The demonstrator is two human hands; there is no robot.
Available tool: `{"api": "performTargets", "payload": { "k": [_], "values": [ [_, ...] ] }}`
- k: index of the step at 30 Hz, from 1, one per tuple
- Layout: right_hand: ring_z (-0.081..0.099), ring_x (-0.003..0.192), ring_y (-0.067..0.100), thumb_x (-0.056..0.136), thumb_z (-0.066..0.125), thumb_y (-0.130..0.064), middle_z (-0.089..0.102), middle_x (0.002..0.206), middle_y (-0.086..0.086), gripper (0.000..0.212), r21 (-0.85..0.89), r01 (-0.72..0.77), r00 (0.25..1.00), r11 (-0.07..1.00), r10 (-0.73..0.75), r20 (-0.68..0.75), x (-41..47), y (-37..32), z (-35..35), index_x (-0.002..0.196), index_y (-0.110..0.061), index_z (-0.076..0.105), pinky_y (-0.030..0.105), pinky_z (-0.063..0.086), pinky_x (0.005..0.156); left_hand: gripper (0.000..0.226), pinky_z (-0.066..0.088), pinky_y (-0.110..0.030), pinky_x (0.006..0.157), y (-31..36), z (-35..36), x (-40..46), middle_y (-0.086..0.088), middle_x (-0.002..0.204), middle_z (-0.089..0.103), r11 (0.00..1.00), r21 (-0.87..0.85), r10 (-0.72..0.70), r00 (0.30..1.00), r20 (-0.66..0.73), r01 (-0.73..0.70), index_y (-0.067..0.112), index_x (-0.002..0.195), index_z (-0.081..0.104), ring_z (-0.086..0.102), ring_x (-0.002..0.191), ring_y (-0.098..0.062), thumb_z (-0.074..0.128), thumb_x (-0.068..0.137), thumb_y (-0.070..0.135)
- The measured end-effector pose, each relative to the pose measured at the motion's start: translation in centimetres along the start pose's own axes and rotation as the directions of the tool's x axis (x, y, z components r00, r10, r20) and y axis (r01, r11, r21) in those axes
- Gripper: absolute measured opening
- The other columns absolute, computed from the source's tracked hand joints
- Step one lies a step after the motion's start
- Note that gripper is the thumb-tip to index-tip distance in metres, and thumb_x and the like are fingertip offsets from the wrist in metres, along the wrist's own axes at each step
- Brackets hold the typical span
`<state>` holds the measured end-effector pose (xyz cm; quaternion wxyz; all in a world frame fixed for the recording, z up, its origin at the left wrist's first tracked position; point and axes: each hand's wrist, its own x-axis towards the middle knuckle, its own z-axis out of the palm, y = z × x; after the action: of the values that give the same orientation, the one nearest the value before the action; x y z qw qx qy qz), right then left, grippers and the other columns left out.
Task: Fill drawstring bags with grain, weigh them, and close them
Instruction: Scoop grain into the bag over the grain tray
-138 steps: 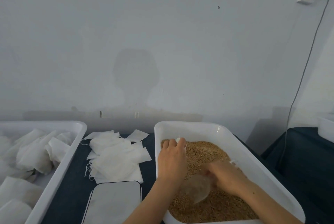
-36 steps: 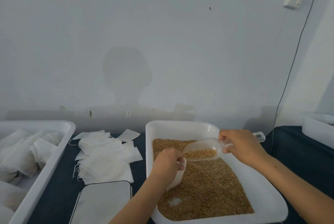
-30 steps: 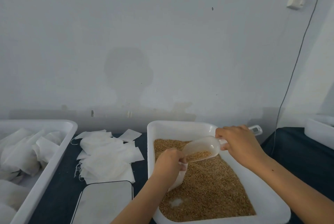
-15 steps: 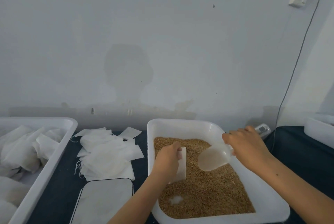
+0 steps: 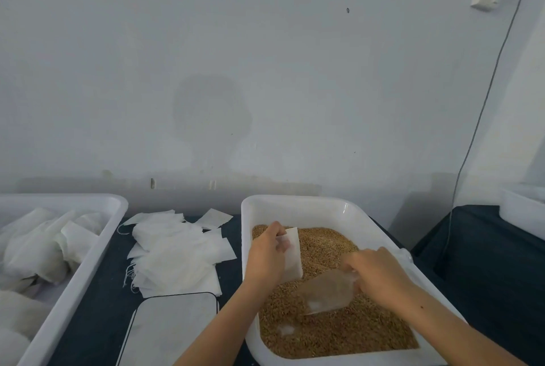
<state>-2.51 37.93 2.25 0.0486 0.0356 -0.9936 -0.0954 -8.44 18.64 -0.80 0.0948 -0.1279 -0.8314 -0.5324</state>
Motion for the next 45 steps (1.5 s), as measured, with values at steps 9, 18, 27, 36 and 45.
{"api": "performTargets", "payload": {
  "k": [9,18,27,36,45],
  "values": [
    [0.057,0.084,0.006,0.089,0.053,-0.006,0.062,0.092,-0.008,0.023,0.207,-0.004,1.000,0.978,-0.001,0.027,0.0,-1.7,1.6,0.096,-0.026,0.062,0.018,0.044,0.069,0.021,0.031,-0.011,0.052,0.1,-0.1,-0.1,0.007,0.073,0.049,1.000,0.019,0.003,1.000,-0.006,-0.003,0.021,0.081,0.041,0.040,0.061,-0.003,0.046,0.097,0.007],
    [0.050,0.077,-0.002,0.090,0.054,-0.013,0.055,0.086,-0.014,0.018,0.308,-0.018,0.998,0.951,-0.002,0.064,-0.6,-1.1,2.6,0.085,-0.030,0.052,0.011,0.031,0.058,0.019,0.034,-0.021,0.056,1.2,-1.1,-0.2,0.004,0.070,0.050,0.929,-0.358,-0.116,0.992,-0.045,0.092,0.014,0.078,0.049,0.043,0.064,-0.011,0.047,0.096,0.010],
    [0.043,0.115,-0.015,0.097,0.043,-0.037,0.046,0.130,-0.026,0.032,0.701,0.042,0.991,0.712,-0.119,0.061,-1.5,-3.4,-0.9,0.129,-0.037,0.043,0.010,0.039,0.095,0.017,0.035,-0.017,0.055,2.0,-4.3,-1.4,0.012,0.059,0.052,0.801,-0.598,0.086,0.994,0.068,-0.029,0.010,0.077,0.054,0.043,0.056,-0.005,0.054,0.094,0.010],
    [0.068,0.082,0.018,0.089,0.062,-0.017,0.072,0.086,0.004,0.009,0.944,0.254,0.956,0.211,0.096,-0.278,-1.0,-14.4,-5.5,0.087,-0.015,0.071,0.034,0.057,0.070,0.019,0.046,-0.019,0.066,2.1,-12.0,-5.4,0.011,0.078,0.064,0.869,-0.381,0.276,0.949,-0.152,-0.314,0.034,0.080,0.062,0.058,0.072,-0.006,0.067,0.083,0.016],
    [0.043,0.052,0.003,0.085,0.066,-0.017,0.049,0.054,-0.003,0.032,0.938,0.261,0.929,0.231,0.204,-0.308,-0.6,-23.1,-2.7,0.058,-0.012,0.049,0.015,0.035,0.053,0.028,0.033,-0.015,0.049,-4.9,-16.1,-10.0,0.010,0.049,0.051,0.981,-0.173,0.044,0.973,-0.225,-0.084,0.019,0.060,0.054,0.042,0.048,-0.002,0.074,0.078,0.018]
  ]
}}
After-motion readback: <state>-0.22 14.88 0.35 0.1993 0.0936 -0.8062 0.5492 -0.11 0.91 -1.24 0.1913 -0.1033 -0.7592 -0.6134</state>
